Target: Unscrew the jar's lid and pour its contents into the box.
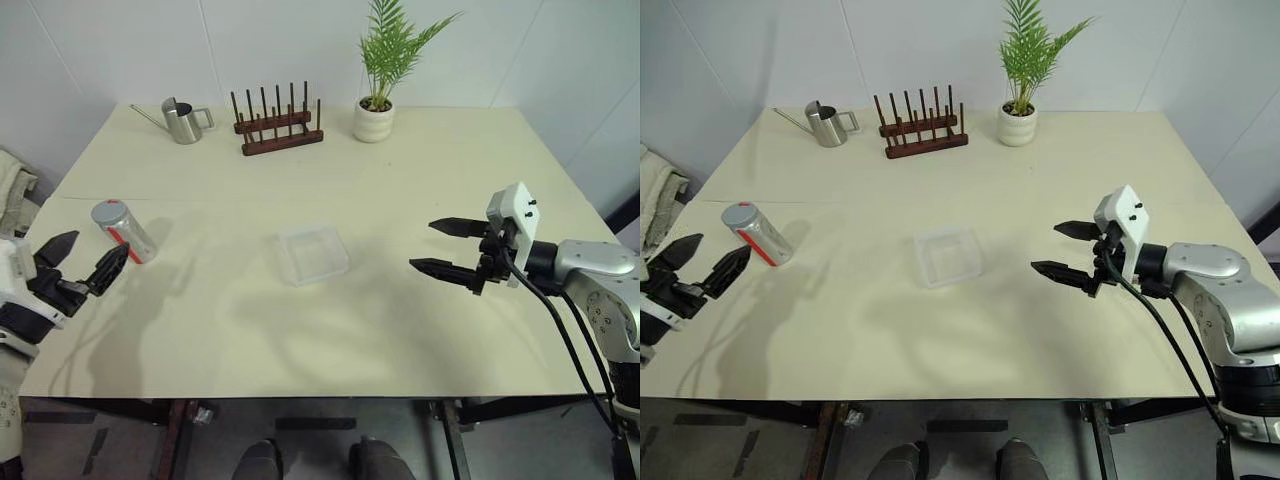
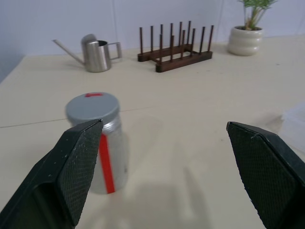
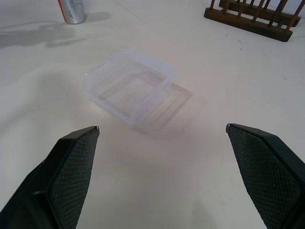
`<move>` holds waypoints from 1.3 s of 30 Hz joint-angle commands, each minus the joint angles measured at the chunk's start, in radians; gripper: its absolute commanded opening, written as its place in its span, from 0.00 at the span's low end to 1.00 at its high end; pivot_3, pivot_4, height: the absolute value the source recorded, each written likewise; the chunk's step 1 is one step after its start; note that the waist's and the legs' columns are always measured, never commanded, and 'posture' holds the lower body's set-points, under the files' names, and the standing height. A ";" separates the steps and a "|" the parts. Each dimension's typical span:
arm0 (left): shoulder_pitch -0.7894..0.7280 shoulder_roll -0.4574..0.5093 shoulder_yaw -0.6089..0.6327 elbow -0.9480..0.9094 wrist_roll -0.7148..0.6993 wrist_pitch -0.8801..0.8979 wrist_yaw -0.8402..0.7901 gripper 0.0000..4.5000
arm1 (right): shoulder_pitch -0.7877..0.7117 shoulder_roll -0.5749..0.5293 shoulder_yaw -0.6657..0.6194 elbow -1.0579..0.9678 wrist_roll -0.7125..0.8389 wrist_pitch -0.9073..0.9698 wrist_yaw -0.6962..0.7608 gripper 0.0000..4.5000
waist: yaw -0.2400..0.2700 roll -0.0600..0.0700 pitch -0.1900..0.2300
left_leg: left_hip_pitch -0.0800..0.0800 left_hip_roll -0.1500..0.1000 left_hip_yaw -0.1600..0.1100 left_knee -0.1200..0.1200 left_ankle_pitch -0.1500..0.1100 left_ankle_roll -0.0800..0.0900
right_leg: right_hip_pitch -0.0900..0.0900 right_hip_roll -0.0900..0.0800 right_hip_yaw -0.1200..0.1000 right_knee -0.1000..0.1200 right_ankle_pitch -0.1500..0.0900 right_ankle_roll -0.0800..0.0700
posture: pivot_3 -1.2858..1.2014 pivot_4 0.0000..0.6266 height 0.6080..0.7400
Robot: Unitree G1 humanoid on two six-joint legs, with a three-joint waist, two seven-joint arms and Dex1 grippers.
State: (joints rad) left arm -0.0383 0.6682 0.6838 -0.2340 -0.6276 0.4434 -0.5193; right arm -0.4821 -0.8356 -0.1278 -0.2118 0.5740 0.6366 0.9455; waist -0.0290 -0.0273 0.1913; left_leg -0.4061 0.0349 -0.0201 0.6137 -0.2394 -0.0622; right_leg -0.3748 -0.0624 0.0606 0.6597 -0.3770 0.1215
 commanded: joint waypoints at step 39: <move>-0.225 -0.136 -0.164 0.385 0.281 -0.317 0.228 0.98 | -0.139 0.197 0.157 0.063 -0.045 -0.169 0.121 1.00 | 0.000 0.000 0.000 | 0.000 0.000 0.000 0.002 0.000 0.000 | 0.000 0.001 0.000 0.001 0.001 0.001 | 0.52 0.24 1.00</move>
State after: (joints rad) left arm -0.2466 0.5176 0.5264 0.1303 -0.3627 0.1785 -0.2752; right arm -0.6086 -0.6401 0.0369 -0.1428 0.5326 0.4966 1.0570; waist -0.0290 -0.0275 0.1912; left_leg -0.4059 0.0347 -0.0196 0.6154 -0.2394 -0.0621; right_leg -0.3750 -0.0619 0.0603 0.6608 -0.3759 0.1225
